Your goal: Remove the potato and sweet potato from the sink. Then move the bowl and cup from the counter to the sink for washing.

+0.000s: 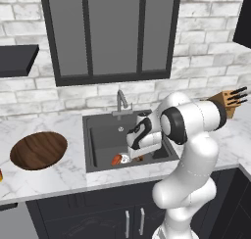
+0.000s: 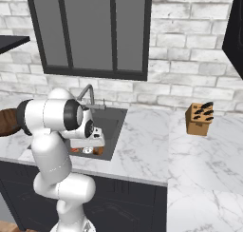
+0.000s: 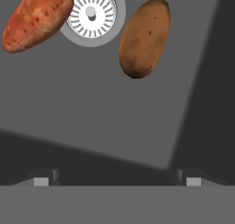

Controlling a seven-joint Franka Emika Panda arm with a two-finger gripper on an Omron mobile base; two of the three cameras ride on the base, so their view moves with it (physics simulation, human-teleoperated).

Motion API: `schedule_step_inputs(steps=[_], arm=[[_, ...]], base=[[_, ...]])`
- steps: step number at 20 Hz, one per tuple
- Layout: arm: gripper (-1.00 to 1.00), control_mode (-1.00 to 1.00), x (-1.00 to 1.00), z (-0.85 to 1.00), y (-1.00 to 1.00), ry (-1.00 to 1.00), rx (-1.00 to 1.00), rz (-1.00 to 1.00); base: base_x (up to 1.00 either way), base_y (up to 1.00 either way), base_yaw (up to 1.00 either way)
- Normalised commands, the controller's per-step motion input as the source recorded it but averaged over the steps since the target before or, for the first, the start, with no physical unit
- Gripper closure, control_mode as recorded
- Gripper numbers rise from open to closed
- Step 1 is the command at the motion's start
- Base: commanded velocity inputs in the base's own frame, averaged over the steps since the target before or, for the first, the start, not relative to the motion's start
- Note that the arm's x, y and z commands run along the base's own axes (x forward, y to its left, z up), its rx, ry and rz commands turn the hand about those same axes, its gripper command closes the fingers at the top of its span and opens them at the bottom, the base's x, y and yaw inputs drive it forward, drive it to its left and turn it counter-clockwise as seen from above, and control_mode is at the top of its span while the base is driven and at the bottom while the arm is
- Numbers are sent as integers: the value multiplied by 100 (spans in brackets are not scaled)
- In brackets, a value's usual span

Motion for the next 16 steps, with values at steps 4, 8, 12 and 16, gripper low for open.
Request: schedule_step_inputs(steps=[4,8,12,16], arm=[[-100,-100,13,-9,0,0,-1,0],[-100,-100,12,-10,0,0,-1,0],[-100,-100,12,-10,0,0,-1,0],[-100,-100,12,-12,0,0,-1,-1]], base=[[0,0,0],[0,0,0],[0,0,0],[0,0,0]])
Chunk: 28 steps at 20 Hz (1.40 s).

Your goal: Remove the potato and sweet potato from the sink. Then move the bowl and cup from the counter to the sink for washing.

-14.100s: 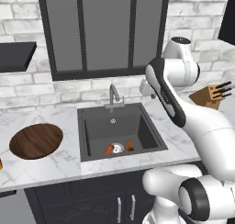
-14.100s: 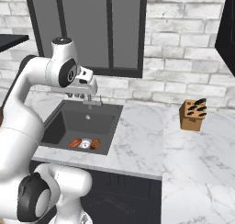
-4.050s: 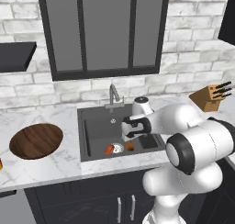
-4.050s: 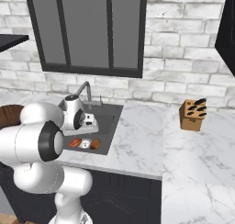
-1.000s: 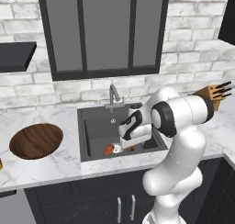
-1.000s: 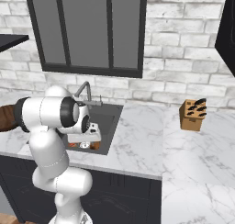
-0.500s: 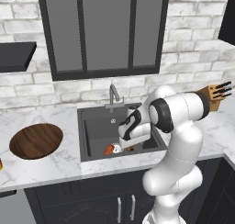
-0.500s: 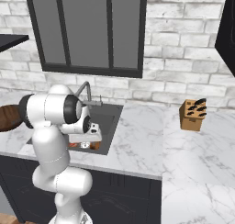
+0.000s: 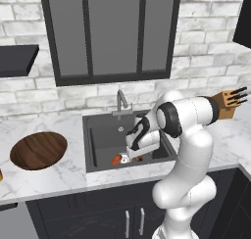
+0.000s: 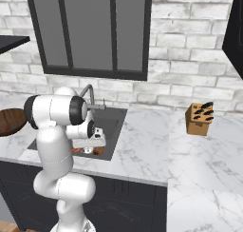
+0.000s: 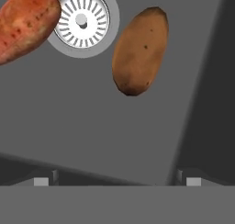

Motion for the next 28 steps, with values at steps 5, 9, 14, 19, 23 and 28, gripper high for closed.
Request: schedule_step_inputs(steps=[5,9,14,19,23,28], arm=[[-100,-100,11,-12,0,0,-1,-1],[-100,-100,10,-13,0,0,-1,-2],[-100,-100,11,-13,0,0,-1,-2],[-100,-100,13,-11,0,0,-1,-2],[-100,-100,13,-13,0,0,-2,-2],[-100,-100,15,-12,0,0,-2,-3]], base=[[0,0,0],[0,0,0],[0,0,0],[0,0,0],[0,0,0],[0,0,0]])
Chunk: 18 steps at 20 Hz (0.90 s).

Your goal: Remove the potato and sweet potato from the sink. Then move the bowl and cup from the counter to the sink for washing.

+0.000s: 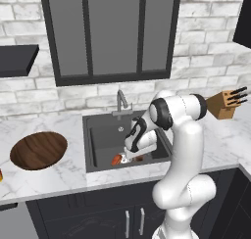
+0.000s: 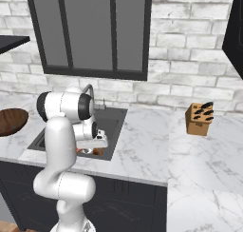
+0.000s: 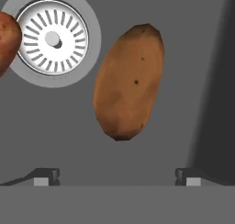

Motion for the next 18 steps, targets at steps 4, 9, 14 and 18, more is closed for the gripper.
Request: schedule_step_inputs(steps=[4,9,14,18], arm=[[-100,-100,15,-13,0,0,-3,-3],[-100,-100,18,-13,0,0,-1,-2],[-100,-100,18,-14,0,0,-1,-3],[-100,-100,18,-14,0,0,-1,-2]], base=[[0,0,0],[0,0,0],[0,0,0],[0,0,0]])
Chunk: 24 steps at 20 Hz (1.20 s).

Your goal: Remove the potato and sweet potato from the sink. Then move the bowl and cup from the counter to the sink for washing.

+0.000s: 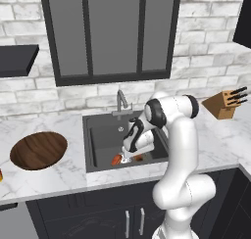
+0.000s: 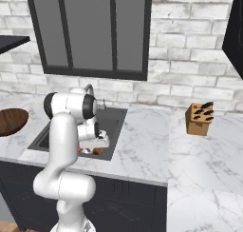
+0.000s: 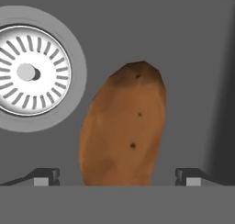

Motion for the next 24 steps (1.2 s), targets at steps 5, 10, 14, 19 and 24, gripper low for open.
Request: schedule_step_inputs(steps=[5,10,14,19,24], arm=[[-100,-100,16,-16,0,0,-1,-1],[-100,-100,10,-17,0,0,0,-2],[-100,-100,1,-15,0,0,0,-3],[-100,-100,0,-13,0,1,0,-3],[100,-100,0,-16,1,4,0,-5]], base=[[0,0,0],[0,0,0],[0,0,0],[0,0,0],[0,0,0]])
